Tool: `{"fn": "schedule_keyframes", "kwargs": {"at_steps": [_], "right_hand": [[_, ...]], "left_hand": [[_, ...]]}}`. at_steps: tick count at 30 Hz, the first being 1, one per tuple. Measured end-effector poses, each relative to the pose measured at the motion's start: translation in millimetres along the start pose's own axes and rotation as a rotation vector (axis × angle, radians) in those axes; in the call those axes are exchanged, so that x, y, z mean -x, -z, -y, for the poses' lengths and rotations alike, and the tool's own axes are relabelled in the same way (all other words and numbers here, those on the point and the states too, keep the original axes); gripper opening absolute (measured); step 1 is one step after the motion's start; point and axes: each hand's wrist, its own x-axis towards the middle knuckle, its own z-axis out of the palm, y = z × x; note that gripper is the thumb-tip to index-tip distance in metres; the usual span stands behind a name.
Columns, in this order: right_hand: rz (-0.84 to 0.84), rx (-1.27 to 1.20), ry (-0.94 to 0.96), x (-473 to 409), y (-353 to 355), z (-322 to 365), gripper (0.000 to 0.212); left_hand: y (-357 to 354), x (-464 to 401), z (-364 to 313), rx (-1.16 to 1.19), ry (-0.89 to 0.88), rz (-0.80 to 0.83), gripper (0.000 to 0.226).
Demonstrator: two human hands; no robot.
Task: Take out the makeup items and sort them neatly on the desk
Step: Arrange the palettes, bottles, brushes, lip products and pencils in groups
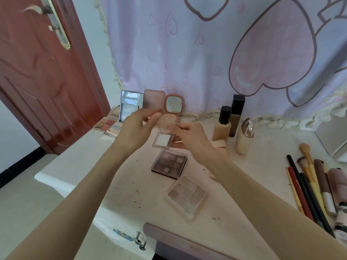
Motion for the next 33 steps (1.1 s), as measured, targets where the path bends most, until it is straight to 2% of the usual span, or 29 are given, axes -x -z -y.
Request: {"fn": "schedule_keyframes", "kwargs": {"at_steps": [3, 5, 8, 10, 14, 21, 29, 33], "right_hand": [[-0.029, -0.064, -0.082, -15.8, -8.8, 0.0, 0.013], [-0.061, -0.056, -0.108, -25.7, -16.1, -1.0, 0.016], [-0.102, -0.004, -0.122, -38.3, -27.5, -3.0, 0.019], [-0.131, 0.106, -0.111, -46.4, -34.4, -7.2, 0.008], [-0.159, 0.247, -0.15, -59.6, -45.6, -15.4, 0.027], [-0.149, 0.485, -0.026, -69.4, -51.7, -18.3, 0.014], [-0.197, 0.545, 0.04, -76.8, -52.2, -24.7, 0.025], [-0.206, 0.571, 0.035, -79.2, -50.5, -26.6, 0.023]], "left_hand": [[-5.1, 23.5, 25.5, -0.049, 0.126, -0.126, 0.026], [-12.0, 42.8, 44.0, -0.103, 0.172, -0.139, 0.023], [-20.2, 60.2, 60.2, -0.159, 0.185, -0.054, 0.025], [-21.9, 62.4, 64.2, -0.201, 0.138, -0.019, 0.026], [-26.5, 62.1, 69.0, -0.276, 0.073, 0.05, 0.028], [-32.9, 60.6, 74.9, -0.354, 0.051, 0.073, 0.032], [-33.7, 59.4, 72.3, -0.389, 0.09, 0.152, 0.042], [-33.5, 58.9, 72.3, -0.382, 0.099, 0.18, 0.045]]}}
